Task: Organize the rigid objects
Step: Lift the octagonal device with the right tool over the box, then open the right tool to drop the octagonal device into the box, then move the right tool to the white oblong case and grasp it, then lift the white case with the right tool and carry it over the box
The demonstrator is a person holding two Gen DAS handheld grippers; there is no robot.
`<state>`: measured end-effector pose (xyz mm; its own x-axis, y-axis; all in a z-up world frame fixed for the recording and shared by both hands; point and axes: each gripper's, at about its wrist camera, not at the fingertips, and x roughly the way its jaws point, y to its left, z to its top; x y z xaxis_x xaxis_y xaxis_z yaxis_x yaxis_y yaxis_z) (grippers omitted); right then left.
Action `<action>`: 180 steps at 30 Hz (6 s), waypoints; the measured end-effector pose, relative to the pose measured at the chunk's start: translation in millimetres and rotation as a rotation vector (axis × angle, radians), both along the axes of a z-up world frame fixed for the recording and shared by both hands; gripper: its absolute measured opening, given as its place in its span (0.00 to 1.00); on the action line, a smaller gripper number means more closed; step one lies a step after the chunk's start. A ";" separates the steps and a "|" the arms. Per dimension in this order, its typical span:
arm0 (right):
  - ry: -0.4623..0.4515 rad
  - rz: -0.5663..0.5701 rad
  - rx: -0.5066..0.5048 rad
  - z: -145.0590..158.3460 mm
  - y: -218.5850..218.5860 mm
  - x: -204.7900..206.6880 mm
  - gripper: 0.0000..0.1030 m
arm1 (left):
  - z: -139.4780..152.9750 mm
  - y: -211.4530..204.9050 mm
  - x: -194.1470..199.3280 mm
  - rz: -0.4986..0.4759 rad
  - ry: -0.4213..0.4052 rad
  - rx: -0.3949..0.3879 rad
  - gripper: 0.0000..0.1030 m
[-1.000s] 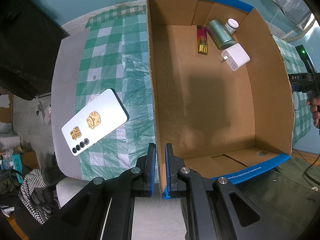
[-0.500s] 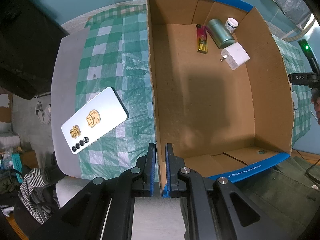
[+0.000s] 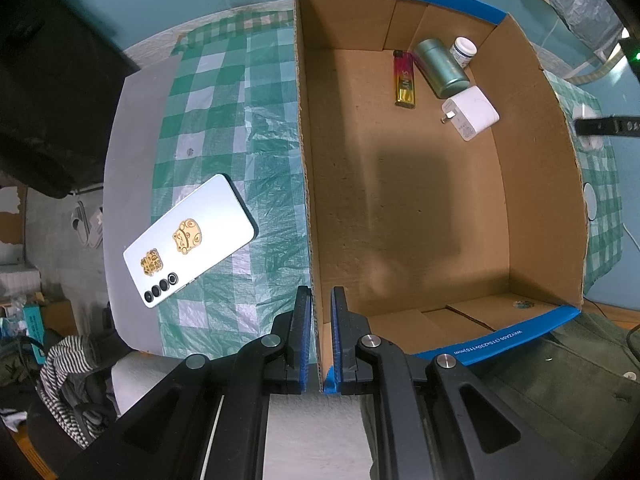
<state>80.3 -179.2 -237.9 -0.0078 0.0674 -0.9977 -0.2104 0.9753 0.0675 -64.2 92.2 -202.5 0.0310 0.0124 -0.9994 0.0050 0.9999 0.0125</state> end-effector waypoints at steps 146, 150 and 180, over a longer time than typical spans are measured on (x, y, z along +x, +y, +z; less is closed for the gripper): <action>-0.039 0.254 -0.046 -36.4 -2.7 45.6 0.24 | 6.1 -4.9 -5.4 0.035 0.005 0.029 0.08; -0.049 0.232 -0.021 -15.8 3.0 42.6 0.24 | 6.2 -4.9 -5.8 0.031 0.003 0.026 0.09; -0.148 0.305 0.069 80.3 73.0 19.2 0.24 | 5.9 -4.7 -5.9 0.023 -0.002 0.012 0.09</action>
